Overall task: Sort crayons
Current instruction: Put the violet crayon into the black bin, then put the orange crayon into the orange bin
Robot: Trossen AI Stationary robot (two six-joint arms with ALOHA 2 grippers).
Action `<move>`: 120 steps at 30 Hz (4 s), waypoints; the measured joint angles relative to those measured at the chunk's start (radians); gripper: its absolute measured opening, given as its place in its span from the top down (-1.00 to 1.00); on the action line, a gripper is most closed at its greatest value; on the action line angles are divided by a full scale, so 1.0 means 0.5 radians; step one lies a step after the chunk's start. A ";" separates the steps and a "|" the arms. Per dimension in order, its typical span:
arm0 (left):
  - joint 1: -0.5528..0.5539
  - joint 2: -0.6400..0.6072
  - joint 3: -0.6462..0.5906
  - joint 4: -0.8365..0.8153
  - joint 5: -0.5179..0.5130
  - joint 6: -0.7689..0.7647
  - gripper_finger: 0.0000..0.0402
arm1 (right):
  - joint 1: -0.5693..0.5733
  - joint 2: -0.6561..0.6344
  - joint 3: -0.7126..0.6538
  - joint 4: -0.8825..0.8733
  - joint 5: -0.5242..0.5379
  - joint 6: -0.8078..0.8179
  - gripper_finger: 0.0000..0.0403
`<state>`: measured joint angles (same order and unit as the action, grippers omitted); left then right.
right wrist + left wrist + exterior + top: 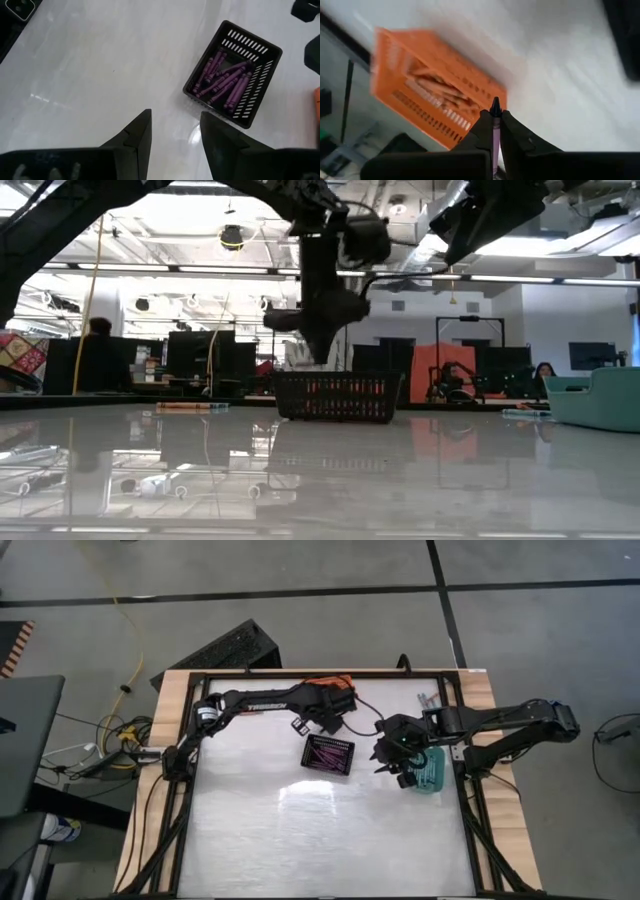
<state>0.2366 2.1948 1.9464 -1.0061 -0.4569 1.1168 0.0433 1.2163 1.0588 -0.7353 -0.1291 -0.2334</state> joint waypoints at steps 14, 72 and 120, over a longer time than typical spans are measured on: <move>-0.308 0.000 0.202 -0.072 0.235 -1.131 1.00 | 0.002 -0.001 0.001 -0.138 -0.001 -0.029 0.20; -0.186 -0.229 0.025 -0.312 0.449 -1.578 0.32 | 0.047 -0.001 -0.002 -0.251 0.000 0.002 0.20; 0.397 -1.933 -2.229 0.963 0.905 -2.032 0.34 | -0.993 0.123 0.111 -0.110 0.335 -0.476 0.20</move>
<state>0.4350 1.2285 0.8318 -0.5245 -0.0043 0.1007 -0.4533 1.2779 1.1145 -0.7902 0.0385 -0.4713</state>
